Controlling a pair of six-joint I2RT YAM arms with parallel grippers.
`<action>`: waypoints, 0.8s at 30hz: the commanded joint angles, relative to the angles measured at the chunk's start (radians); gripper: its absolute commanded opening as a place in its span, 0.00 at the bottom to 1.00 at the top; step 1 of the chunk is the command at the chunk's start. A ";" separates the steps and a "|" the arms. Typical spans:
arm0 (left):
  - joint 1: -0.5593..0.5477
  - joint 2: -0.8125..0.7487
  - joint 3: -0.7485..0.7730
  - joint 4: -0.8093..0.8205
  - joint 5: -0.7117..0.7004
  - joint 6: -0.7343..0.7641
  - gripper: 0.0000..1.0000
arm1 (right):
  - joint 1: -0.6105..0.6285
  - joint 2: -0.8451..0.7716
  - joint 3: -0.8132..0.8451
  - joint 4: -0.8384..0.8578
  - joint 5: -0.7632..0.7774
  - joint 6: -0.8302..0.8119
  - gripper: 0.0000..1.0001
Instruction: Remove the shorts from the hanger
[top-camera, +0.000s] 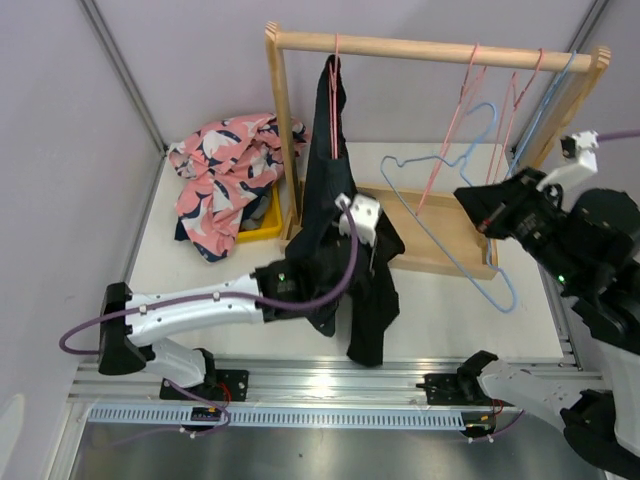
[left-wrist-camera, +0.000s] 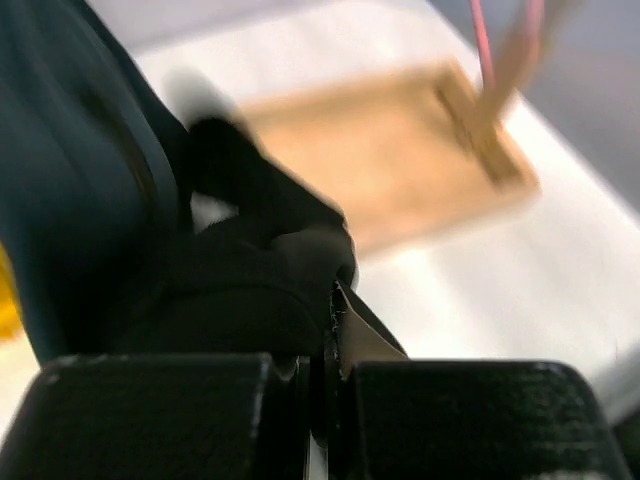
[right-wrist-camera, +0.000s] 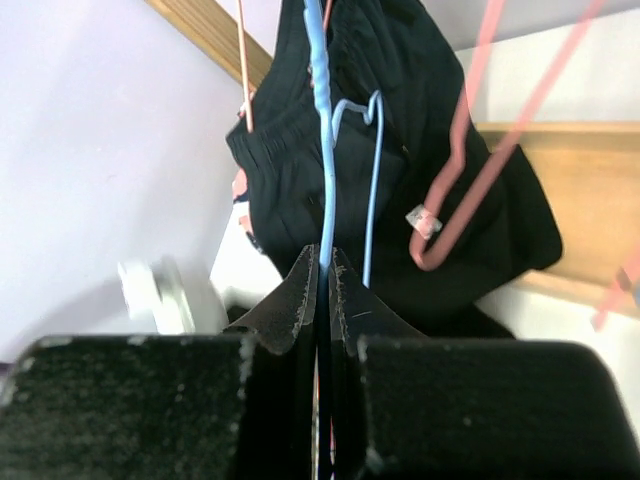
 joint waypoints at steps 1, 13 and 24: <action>0.091 0.026 0.155 -0.015 0.069 0.051 0.00 | -0.004 -0.036 -0.001 -0.039 0.024 0.036 0.00; -0.214 -0.092 -0.173 -0.082 -0.020 -0.259 0.00 | -0.007 0.314 0.436 -0.041 0.081 -0.133 0.00; -0.571 -0.104 -0.058 -0.490 -0.244 -0.567 0.00 | -0.104 0.481 0.488 0.119 0.040 -0.182 0.00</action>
